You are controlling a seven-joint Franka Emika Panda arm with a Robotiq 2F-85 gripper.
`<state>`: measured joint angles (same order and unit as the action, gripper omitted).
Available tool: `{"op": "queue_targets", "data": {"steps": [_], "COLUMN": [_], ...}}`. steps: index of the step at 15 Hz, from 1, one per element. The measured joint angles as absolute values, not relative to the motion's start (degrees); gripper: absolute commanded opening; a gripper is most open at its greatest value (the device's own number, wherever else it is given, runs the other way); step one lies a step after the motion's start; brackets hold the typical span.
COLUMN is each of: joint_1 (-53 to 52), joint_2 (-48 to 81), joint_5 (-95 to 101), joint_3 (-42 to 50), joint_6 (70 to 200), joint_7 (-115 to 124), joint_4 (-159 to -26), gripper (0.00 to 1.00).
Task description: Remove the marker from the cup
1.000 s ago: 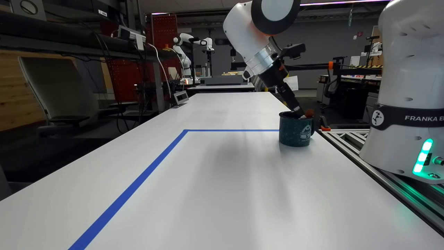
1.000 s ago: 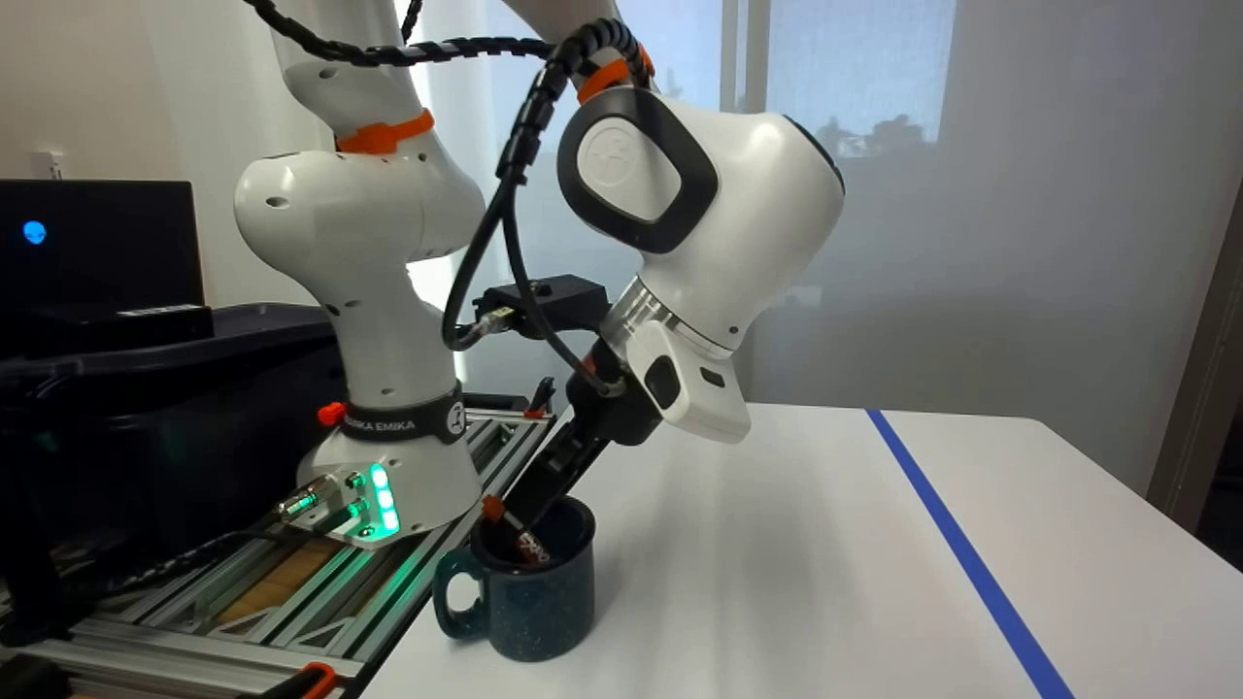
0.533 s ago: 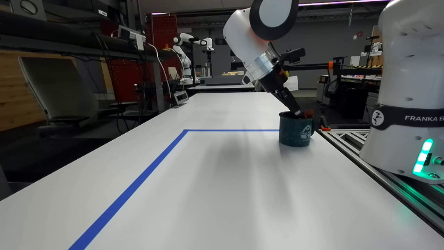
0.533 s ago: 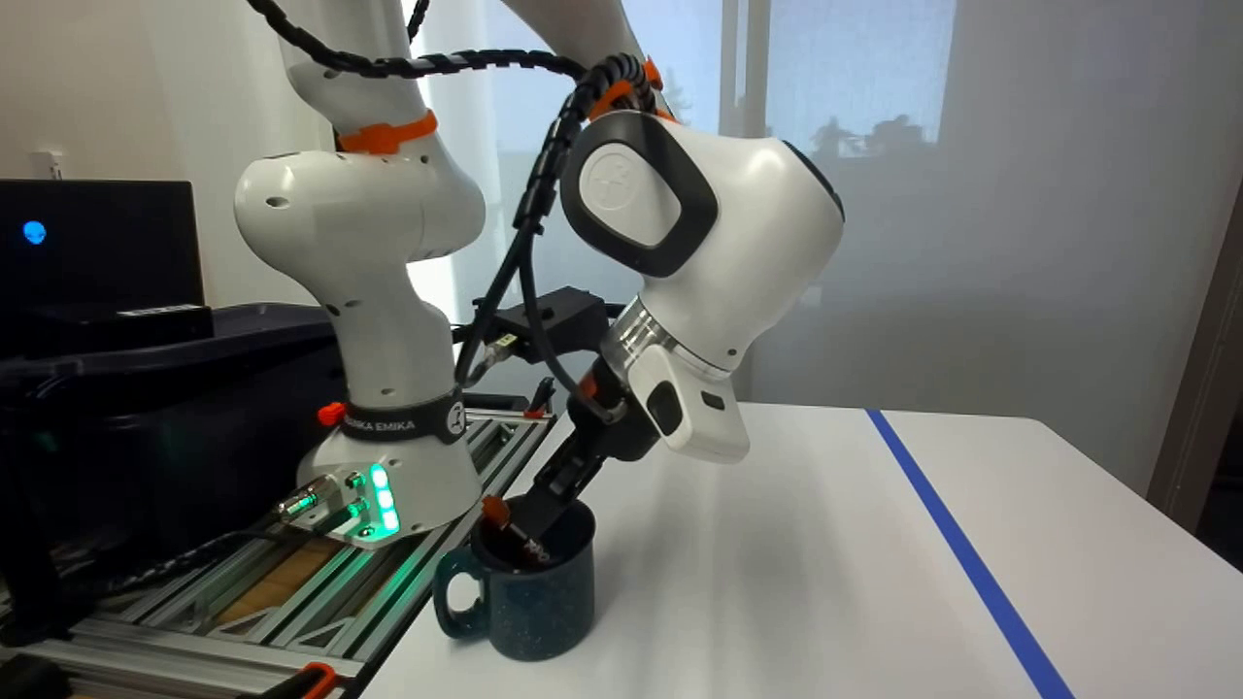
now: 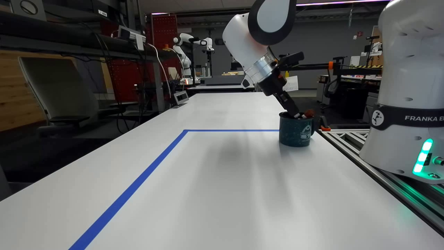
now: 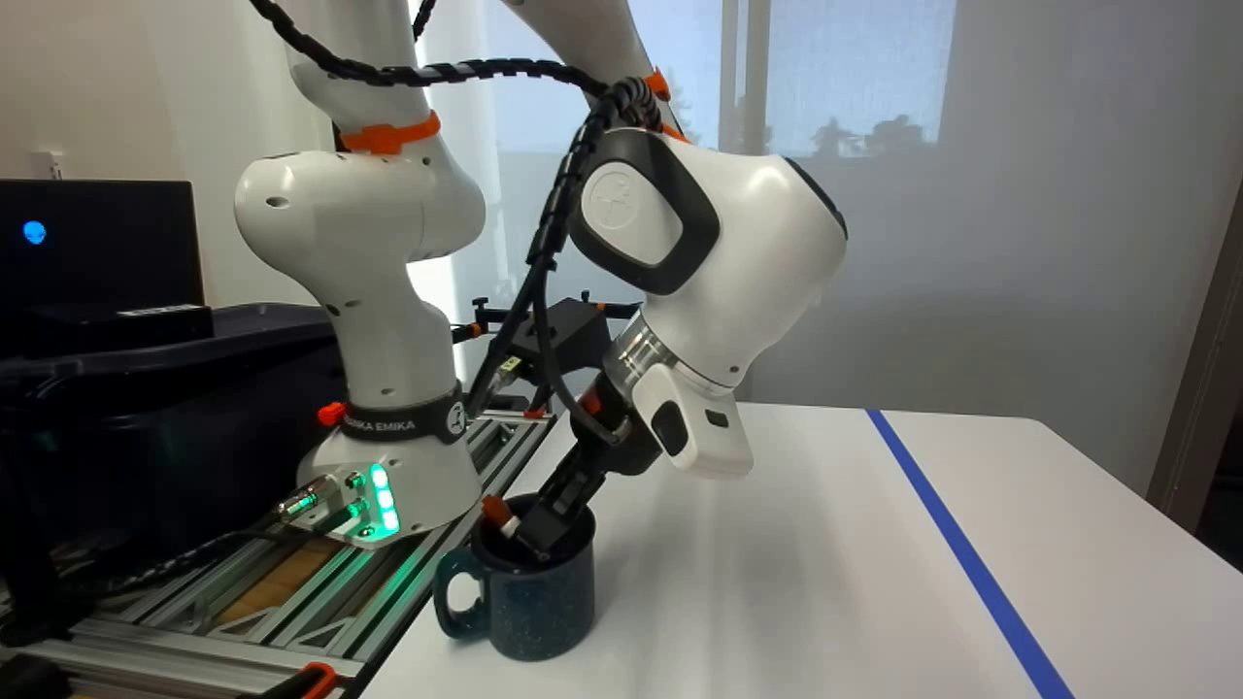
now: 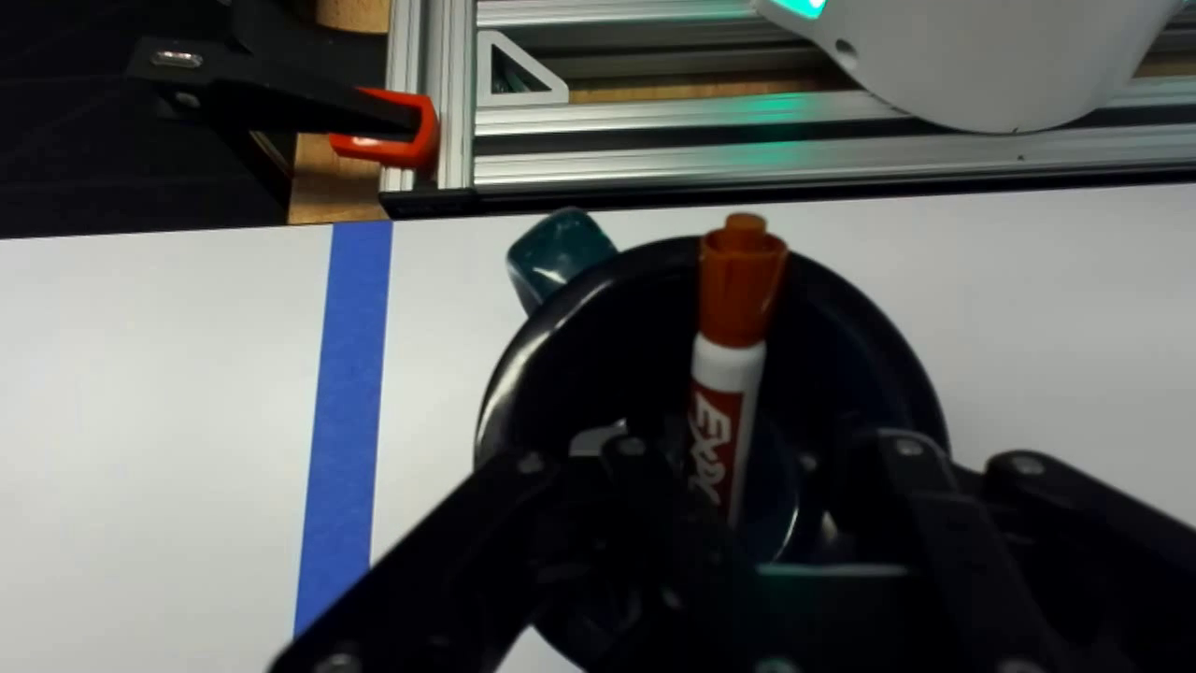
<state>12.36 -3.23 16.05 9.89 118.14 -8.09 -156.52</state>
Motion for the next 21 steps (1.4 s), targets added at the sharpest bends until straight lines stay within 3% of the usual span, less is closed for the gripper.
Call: {"op": "queue_targets", "data": {"steps": [2,4,10,16,21], "joint_1": [12.36,12.36,12.37,12.63,13.56], "joint_2": [-2.57,-1.91,-2.88,-9.76,-16.53], "joint_5": [16.05,16.01,13.71,13.44,11.30], "joint_3": [10.08,10.16,10.41,11.59,14.44], "joint_6": [118.69,119.09,114.91,100.82,100.69], "joint_7": [-8.23,-8.34,-11.86,-14.75,-14.74], "joint_4": [-156.33,-156.07,-155.64,-153.51,-151.48], "gripper": [0.01,0.05,0.05,0.05,0.05]}}
